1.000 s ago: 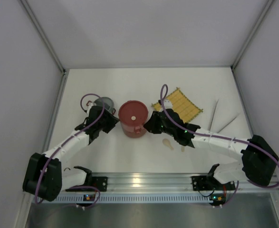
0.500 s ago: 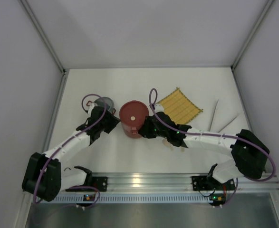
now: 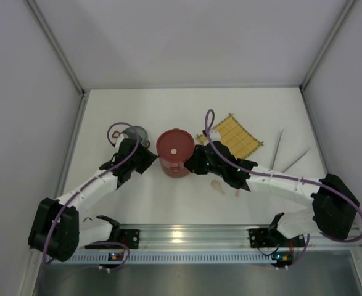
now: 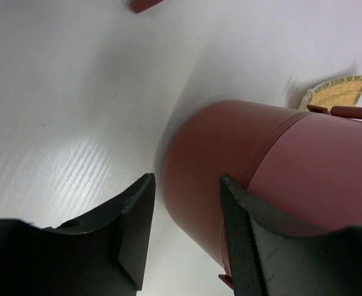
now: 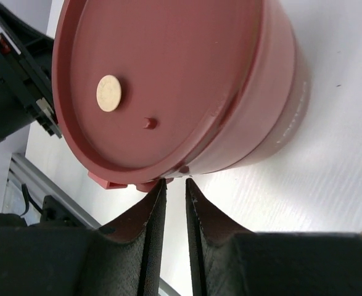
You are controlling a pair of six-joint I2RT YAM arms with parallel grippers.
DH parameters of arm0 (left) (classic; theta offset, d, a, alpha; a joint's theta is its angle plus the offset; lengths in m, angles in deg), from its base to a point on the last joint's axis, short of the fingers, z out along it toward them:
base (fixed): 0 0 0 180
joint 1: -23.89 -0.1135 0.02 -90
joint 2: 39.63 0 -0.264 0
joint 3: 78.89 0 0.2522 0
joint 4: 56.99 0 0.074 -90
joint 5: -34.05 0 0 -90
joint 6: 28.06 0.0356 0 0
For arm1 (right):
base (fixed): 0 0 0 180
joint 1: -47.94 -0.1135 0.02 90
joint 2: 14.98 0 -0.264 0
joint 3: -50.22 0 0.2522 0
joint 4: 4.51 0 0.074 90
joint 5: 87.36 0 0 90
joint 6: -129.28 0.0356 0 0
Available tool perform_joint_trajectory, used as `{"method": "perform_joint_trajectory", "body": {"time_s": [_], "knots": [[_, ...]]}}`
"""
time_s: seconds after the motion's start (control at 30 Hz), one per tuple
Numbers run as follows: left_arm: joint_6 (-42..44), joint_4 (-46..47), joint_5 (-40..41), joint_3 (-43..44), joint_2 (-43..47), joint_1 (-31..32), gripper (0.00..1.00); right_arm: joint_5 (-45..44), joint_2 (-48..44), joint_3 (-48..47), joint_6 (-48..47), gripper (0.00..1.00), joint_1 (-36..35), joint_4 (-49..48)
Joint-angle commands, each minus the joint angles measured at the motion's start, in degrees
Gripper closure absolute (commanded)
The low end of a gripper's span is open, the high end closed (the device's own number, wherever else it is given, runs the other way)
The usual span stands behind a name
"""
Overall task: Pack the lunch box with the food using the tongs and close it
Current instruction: Adjust the packing box at the center of the board.
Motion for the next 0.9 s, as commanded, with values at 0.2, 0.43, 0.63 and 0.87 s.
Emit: {"method": "perform_joint_trajectory", "body": {"time_s": [0.2, 0.43, 0.63, 0.87], "knots": [[0.0, 0.8, 1.5, 0.9, 0.6, -0.1, 0.48, -3.6, -10.2, 1.7, -2.0, 0.74, 2.4, 3.9], [-1.0, 2.4, 1.5, -0.3, 1.1, -0.4, 0.48, -6.0, -13.0, -6.3, -10.2, 0.61, 3.9, 13.3], [-1.0, 3.1, 1.0, -0.2, 1.0, -0.4, 0.48, -5.5, -7.1, -13.3, -12.6, 0.60, 5.7, 17.6], [-0.9, 3.9, 0.4, -0.2, 0.7, -0.5, 0.48, -0.2, 1.0, -18.6, -13.4, 0.63, 9.8, 14.6]]}}
